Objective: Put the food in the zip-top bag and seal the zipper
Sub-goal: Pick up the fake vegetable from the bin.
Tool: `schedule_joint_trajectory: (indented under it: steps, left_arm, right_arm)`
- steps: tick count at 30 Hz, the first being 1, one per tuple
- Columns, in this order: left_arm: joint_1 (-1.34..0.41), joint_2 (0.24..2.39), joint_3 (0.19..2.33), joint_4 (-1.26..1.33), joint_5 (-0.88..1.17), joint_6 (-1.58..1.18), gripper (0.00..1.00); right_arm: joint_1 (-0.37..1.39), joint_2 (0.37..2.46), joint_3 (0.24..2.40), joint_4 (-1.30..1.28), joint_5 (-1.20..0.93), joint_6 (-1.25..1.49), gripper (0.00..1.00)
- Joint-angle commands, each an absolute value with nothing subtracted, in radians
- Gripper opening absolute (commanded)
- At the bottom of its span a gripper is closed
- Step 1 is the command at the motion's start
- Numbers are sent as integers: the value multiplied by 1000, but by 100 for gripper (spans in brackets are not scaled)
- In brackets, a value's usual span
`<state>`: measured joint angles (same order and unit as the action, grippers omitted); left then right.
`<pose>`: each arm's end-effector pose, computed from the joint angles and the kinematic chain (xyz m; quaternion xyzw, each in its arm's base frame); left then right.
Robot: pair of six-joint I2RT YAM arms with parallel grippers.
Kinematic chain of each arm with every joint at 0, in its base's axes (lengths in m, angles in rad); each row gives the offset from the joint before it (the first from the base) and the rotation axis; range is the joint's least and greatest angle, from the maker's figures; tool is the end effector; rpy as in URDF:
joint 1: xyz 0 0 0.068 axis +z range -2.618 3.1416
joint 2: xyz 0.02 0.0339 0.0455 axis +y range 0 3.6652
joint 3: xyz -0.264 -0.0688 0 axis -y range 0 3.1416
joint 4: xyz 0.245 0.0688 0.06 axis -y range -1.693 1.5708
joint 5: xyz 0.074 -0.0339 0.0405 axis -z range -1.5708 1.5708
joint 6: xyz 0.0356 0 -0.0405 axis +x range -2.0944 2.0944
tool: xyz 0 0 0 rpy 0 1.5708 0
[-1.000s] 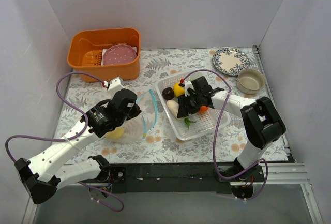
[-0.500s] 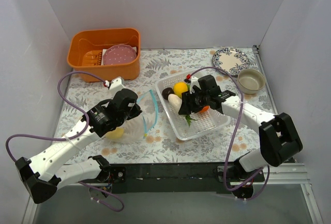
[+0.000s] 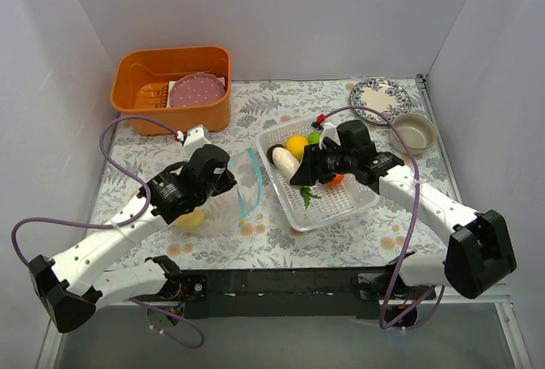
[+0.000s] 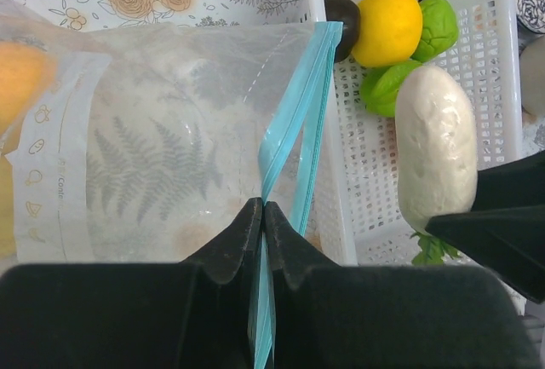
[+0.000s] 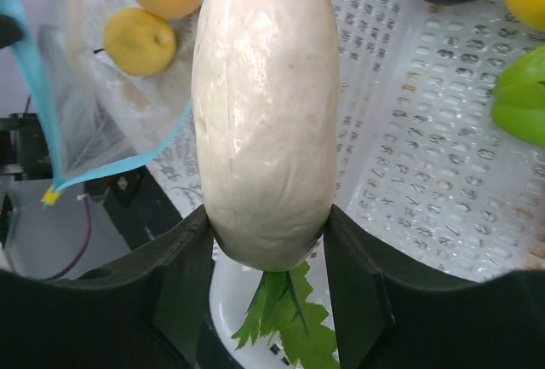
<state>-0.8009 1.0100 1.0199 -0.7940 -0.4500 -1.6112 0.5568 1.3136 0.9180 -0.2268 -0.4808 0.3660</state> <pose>0.1497 -0.1322 0.3246 -0.4335 0.7938 -0.2755 0.3258 0.2356 0.1661 0.2682 -0.1905 0.8498 0.3871 0.3028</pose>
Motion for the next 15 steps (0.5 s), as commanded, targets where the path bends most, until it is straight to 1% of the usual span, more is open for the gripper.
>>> schedule_joint_trajectory:
  steps: [1, 4, 9, 15]
  left_arm:
    - [-802, 1020, 1016, -782, -437, -1595, 4]
    - [-802, 1020, 1011, -775, -431, -1595, 4]
    - [-802, 1023, 1014, -765, -422, -1594, 4]
    - [-802, 1019, 1008, -764, -414, -1594, 4]
  right_arm:
    - [589, 1255, 926, -179, -589, 414, 25]
    - [633, 1258, 949, -209, -612, 385, 27]
    - [701, 1331, 1018, -293, -592, 365, 27]
    - [747, 1397, 1046, -238, -603, 433, 27]
